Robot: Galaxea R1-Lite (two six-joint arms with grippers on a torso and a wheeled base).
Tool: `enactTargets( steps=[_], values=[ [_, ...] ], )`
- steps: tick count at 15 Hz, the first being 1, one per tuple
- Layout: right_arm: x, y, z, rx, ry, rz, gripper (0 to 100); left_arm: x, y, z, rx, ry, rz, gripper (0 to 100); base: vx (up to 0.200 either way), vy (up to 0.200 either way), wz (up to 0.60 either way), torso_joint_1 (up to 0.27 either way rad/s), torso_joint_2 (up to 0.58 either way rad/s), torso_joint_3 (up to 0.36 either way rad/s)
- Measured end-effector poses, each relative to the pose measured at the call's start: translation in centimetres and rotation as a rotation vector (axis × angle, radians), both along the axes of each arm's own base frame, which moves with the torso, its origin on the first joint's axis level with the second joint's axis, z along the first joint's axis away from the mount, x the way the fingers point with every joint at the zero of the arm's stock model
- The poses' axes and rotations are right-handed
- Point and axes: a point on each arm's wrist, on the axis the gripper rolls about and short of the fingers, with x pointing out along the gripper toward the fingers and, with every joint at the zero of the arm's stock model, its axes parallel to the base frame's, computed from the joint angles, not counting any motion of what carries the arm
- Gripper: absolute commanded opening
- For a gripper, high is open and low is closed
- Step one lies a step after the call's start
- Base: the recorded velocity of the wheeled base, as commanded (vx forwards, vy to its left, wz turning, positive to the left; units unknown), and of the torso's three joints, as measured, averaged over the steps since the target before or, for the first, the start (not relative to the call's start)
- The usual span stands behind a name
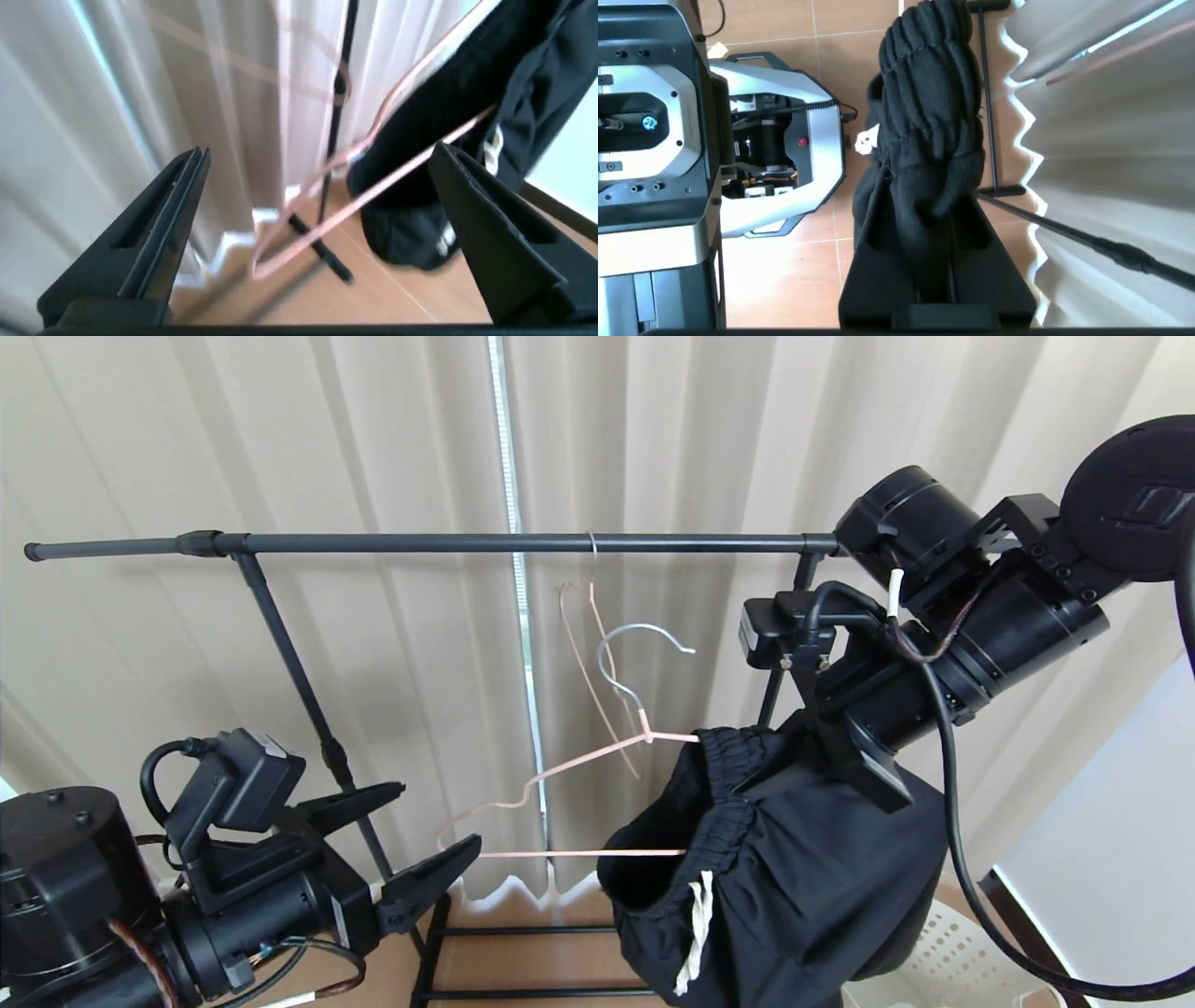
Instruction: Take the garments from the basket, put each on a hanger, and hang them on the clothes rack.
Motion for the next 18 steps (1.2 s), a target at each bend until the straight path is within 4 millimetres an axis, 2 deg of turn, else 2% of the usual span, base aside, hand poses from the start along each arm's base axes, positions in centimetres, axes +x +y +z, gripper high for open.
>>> enactTargets(
  steps=[4,8,10,14,18],
  values=[
    [0.1,-1.1,0.3,0.010,0.017,-0.065,0,-1.5,0.5,-0.5,-0.064,0.307,0.058,100,0.000,0.000,0.00,0.000,0.00,0.000],
    [0.6,-1.2,0.8,0.076,0.032,-0.176,0,-1.8,-0.6,-1.0,-0.095,0.411,0.039,100,0.000,0.000,0.00,0.000,0.00,0.000],
    [0.4,-1.3,0.1,0.097,0.010,-0.185,0,-1.4,-1.5,-1.6,-0.095,0.459,0.060,100,0.000,0.000,0.00,0.000,0.00,0.000],
    [-1.7,-2.3,-2.2,0.182,-0.071,-0.220,0,-0.3,-3.7,-2.9,-0.081,0.542,0.084,100,0.000,0.000,0.00,0.000,0.00,0.000],
    [-5.7,-4.2,-2.1,0.234,-0.083,-0.263,0,1.4,-6.0,-4.0,-0.074,0.591,0.091,100,0.000,0.000,0.00,0.000,0.00,0.000]
  ],
)
